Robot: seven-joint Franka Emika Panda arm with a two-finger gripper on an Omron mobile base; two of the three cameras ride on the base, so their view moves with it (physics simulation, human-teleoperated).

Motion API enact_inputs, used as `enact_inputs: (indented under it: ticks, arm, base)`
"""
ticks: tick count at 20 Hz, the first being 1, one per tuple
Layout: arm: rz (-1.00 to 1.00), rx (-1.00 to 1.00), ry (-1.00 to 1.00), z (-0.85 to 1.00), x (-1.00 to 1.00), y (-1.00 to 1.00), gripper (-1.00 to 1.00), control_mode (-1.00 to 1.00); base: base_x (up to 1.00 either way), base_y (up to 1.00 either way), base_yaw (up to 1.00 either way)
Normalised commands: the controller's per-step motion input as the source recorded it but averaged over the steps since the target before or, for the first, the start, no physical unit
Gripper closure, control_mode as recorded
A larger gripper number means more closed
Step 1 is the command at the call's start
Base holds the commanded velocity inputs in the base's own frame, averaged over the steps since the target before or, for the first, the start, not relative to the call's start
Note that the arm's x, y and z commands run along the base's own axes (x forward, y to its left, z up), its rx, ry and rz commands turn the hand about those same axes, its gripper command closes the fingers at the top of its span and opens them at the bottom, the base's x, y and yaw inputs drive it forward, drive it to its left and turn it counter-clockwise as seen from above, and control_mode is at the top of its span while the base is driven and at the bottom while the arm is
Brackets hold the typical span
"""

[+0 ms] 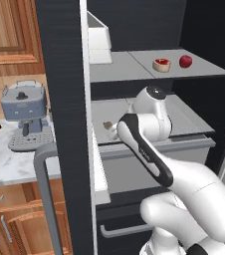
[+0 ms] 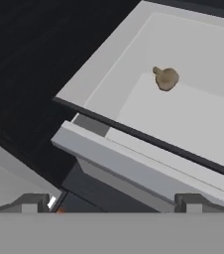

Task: Open the fridge, remove the apple, garlic, and steak, and place them on any counter.

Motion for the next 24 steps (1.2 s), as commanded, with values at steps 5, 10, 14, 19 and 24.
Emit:
enact_inputs:
  ticks: [5, 10, 14, 19, 24]
  arm:
    - [0.0, 0.0, 0.0, -0.08, 0.46, 0.01, -1.0, -1.0]
    - [0.0, 0.0, 0.0, -0.1, 0.46, 0.0, -1.0, -1.0]
    - [0.0, 0.0, 0.0, -0.19, 0.48, 0.0, -1.0, -1.0]
    - [0.0, 0.0, 0.0, -0.24, 0.43, -0.01, -1.0, -1.0]
    - [0.0, 0.0, 0.0, -0.16, 0.4, 0.0, -1.0, -1.0]
  base:
    - [0.0, 0.0, 0.0]
    - [0.0, 0.0, 0.0]
    - [0.0, 0.0, 0.0]
    - [0.0, 0.0, 0.0]
    - [0.0, 0.0, 0.0]
